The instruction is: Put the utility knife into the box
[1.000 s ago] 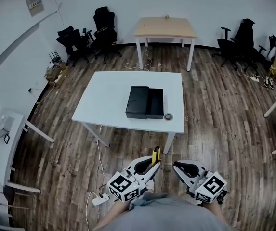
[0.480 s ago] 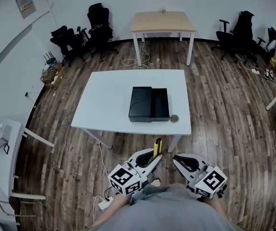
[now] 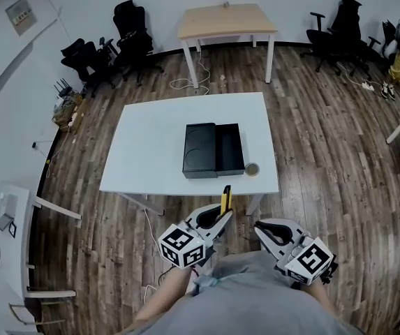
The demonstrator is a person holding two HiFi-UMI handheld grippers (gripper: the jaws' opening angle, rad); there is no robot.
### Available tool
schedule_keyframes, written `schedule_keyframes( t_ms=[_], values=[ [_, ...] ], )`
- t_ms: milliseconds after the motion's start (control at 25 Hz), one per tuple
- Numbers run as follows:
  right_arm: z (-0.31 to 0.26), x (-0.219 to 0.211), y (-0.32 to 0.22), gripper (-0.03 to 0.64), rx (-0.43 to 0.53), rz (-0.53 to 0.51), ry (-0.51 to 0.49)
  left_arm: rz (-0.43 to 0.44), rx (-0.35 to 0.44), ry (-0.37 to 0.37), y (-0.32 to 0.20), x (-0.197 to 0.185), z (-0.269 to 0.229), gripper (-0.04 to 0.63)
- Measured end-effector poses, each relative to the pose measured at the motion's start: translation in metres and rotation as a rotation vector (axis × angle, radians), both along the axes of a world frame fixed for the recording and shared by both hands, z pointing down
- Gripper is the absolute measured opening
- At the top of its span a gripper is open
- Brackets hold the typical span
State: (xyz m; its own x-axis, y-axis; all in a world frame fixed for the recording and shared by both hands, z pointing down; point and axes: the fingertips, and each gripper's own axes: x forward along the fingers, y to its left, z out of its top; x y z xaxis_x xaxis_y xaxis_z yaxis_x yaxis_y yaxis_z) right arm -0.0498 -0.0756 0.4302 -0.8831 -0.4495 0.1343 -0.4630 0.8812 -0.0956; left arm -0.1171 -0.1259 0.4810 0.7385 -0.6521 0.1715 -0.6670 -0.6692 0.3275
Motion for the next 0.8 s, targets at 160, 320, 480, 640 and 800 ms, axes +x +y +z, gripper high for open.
schedule_keyframes(
  t_ms=[160,320,480,640,800],
  values=[
    [0.0,0.011,-0.018,0.031,-0.006,-0.008,0.016,-0.013,-0.077,0.009,-0.033,0.0,0.016,0.084],
    [-0.002,0.02,-0.036,0.032,-0.01,-0.016,0.024,-0.024,-0.132,0.017,-0.066,0.0,0.03,0.084],
    [-0.003,0.026,-0.046,0.031,-0.009,-0.024,0.023,-0.049,-0.192,0.049,-0.097,-0.003,0.045,0.084],
    [0.002,0.031,-0.056,0.031,-0.023,-0.023,0.034,-0.077,-0.253,0.074,-0.131,-0.01,0.057,0.084],
    [0.005,0.036,-0.066,0.031,-0.032,-0.023,0.032,-0.096,-0.299,0.06,-0.161,-0.013,0.068,0.084]
  ],
)
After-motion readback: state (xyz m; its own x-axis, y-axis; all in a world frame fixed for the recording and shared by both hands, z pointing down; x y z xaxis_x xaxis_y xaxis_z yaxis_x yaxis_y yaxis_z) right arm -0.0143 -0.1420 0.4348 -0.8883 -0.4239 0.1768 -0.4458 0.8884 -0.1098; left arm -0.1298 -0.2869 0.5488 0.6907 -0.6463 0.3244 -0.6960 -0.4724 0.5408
